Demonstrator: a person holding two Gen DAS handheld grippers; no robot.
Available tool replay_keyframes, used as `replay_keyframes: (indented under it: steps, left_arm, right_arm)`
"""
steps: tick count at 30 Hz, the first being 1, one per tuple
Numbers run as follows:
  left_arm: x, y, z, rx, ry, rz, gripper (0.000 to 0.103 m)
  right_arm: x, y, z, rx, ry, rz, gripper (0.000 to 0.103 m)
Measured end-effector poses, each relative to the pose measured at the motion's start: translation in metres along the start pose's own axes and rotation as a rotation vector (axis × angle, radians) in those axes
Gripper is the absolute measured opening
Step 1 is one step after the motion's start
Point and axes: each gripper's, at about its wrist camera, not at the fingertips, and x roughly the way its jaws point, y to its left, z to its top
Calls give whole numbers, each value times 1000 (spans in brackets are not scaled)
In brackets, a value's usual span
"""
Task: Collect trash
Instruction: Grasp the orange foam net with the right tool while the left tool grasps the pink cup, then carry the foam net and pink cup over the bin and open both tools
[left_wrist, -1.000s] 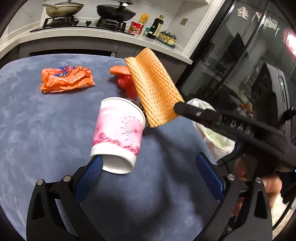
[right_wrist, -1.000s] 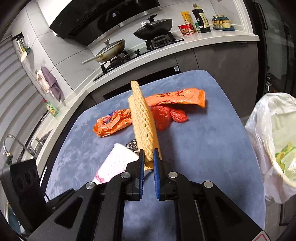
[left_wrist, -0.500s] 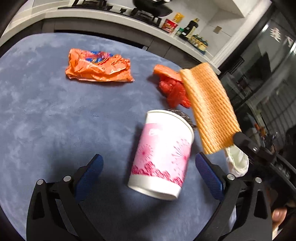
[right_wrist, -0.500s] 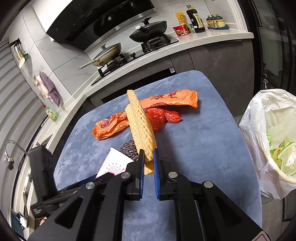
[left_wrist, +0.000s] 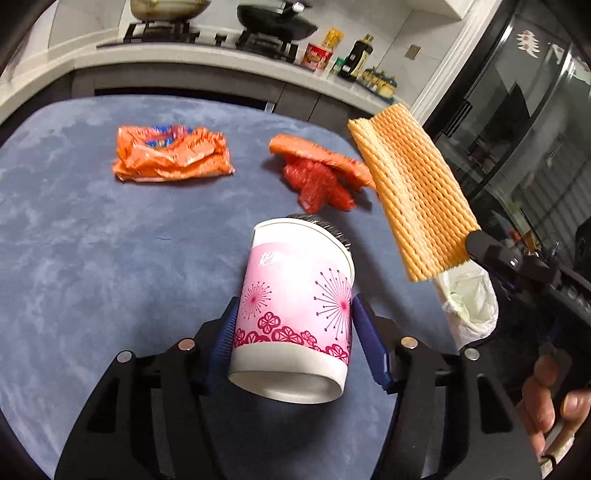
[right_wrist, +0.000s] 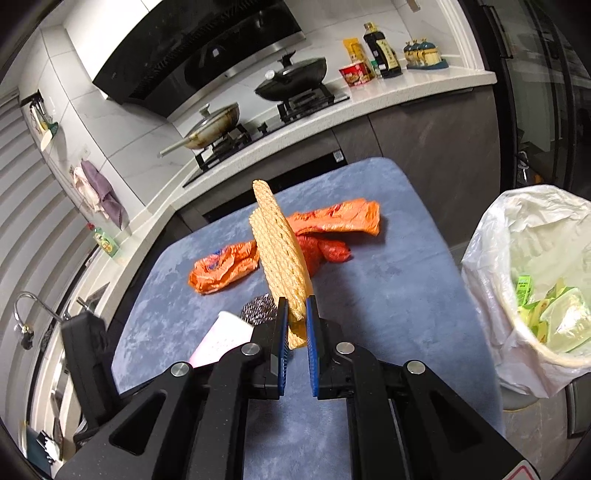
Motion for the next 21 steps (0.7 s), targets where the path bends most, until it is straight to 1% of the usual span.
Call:
replay_keyframes:
  steps: [2, 5, 7, 11, 16, 18, 21]
  left_arm:
    - [-13, -6, -3, 10, -26, 10, 57]
    - [-30, -16, -3, 15, -48, 1, 57]
    - [-41, -32, -2, 50, -69, -3, 57]
    - [-48, -65, 6, 110, -88, -52, 58]
    - [-27, -123, 18, 189, -77, -124, 58]
    - [-8, -150, 25, 225, -58, -152, 58]
    - [24, -183, 27, 257, -19, -193, 58]
  right_arm:
    - [-8, -3, 3, 5, -18, 0, 10]
    - [-22, -10, 10, 10, -51, -12, 10]
    - [-34, -19, 14, 22, -78, -29, 10]
    - [-56, -42, 20, 56, -127, -71, 10]
    - [-81, -82, 23, 116, -177, -150, 10]
    - [-90, -102, 24, 139, -192, -192, 10]
    - [-101, -130, 24, 176, -203, -251, 10]
